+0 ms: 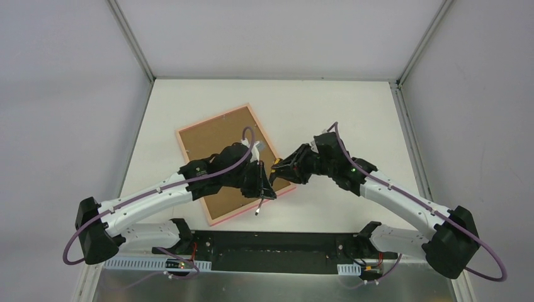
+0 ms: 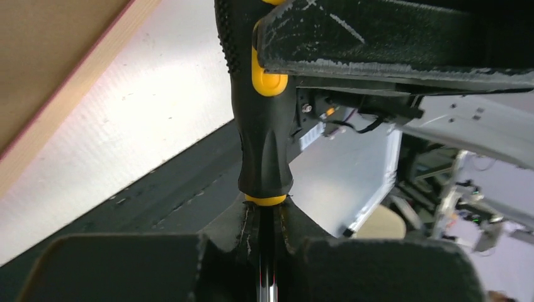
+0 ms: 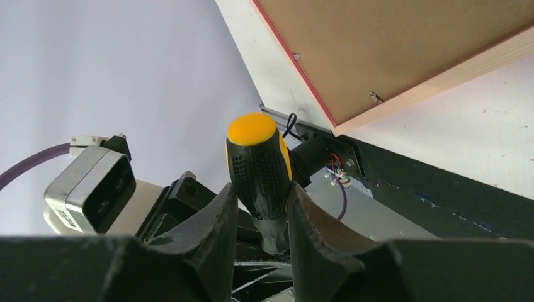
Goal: Take the photo out of the frame
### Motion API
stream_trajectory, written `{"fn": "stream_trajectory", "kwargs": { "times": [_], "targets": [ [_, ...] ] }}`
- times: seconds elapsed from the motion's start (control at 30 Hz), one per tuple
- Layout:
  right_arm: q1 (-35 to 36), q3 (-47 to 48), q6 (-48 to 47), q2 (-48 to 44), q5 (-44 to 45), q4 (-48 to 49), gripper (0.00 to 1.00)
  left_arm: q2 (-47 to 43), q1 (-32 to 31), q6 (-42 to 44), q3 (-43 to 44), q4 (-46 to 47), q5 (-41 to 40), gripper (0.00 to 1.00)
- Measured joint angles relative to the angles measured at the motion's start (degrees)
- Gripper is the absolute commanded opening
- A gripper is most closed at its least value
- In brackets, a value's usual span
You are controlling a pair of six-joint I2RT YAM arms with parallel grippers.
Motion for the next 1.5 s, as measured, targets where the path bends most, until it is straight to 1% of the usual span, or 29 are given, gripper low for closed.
{"fn": "stream_trajectory", "kwargs": {
  "times": [0.03, 0.1, 0.17, 0.3, 0.43, 0.57, 0.63, 0.73, 0.77, 0.83, 0.87, 0.93, 1.07, 1.13, 1.17, 1.4, 1.43, 1.47, 1.5],
  "targets": [
    [-0.02, 0.02, -0.83, 0.00, -0.70, 0.15, 0.56, 0.00, -0.04, 1.16, 0.50, -1.03, 0.20, 0.00],
    [-0.42, 0.46, -3.30, 0.00, -2.84, -0.42, 0.88, 0.00, -0.04, 3.76, 1.53, -2.91, 1.25, 0.00],
    [-0.98, 1.90, -7.91, 0.07, -6.08, -2.78, 0.99, 0.13, 0.35, 7.19, 3.08, -4.87, 3.13, 0.00],
    [-2.38, 9.66, -23.43, 1.20, -12.76, -13.31, 0.99, 0.55, 1.05, 14.91, 6.67, -7.58, 9.22, 0.00],
    [-3.10, 19.56, -40.94, 4.44, -17.33, -26.01, 0.99, 0.44, 1.05, 21.88, 7.69, -9.07, 16.74, 0.00],
    [-3.65, 21.90, -50.40, 7.58, -25.83, -32.44, 0.98, -0.96, 1.18, 28.76, 7.69, -11.10, 23.15, 0.00],
    [-3.67, 21.59, -51.15, 8.76, -31.12, -32.76, 0.96, -1.81, 1.84, 30.62, 7.72, -11.69, 24.92, 0.00],
    [-3.39, 20.00, -50.27, 8.87, -37.86, -29.83, 0.91, -2.45, 3.74, 33.27, 8.00, -12.35, 28.09, 0.00],
    [-3.30, 19.50, -49.70, 8.79, -39.58, -28.76, 0.88, -2.34, 4.50, 34.12, 8.17, -12.39, 29.05, 0.00],
    [-3.19, 18.64, -48.02, 8.68, -42.53, -26.53, 0.73, -1.95, 5.29, 35.06, 8.37, -12.61, 30.34, 0.00],
    [-3.17, 18.32, -47.19, 8.68, -43.78, -25.44, 0.70, -1.57, 5.60, 35.69, 8.52, -12.66, 31.17, 0.00],
    [-3.15, 17.86, -45.51, 8.83, -45.79, -23.76, 0.68, -0.72, 5.62, 36.59, 8.74, -12.76, 32.17, 0.00],
    [-3.15, 17.73, -43.85, 9.97, -47.87, -22.12, 0.68, 0.48, 6.34, 37.90, 8.94, -13.31, 34.21, 0.00],
    [-3.15, 17.57, -43.43, 10.49, -48.65, -21.64, 0.62, 0.79, 6.73, 38.23, 9.07, -13.53, 34.75, 0.00],
    [-3.15, 17.55, -43.41, 10.69, -48.87, -21.42, 0.61, 0.92, 6.71, 38.34, 9.09, -13.64, 34.93, 0.00],
    [-3.15, 17.29, -43.06, 12.17, -50.66, -20.85, 0.64, 1.40, 7.06, 39.19, 9.25, -13.84, 36.89, 0.00],
    [-3.15, 17.27, -43.08, 12.22, -50.73, -20.83, 0.63, 1.40, 7.06, 39.26, 9.25, -13.84, 37.20, 0.00],
    [-3.15, 17.11, -43.08, 12.41, -51.06, -20.76, 0.59, 1.40, 7.08, 39.30, 9.25, -13.84, 37.40, 0.00],
    [-3.15, 16.94, -43.10, 12.48, -51.21, -20.65, 0.52, 1.40, 7.06, 39.32, 9.25, -13.84, 37.55, 0.00]
  ]
}}
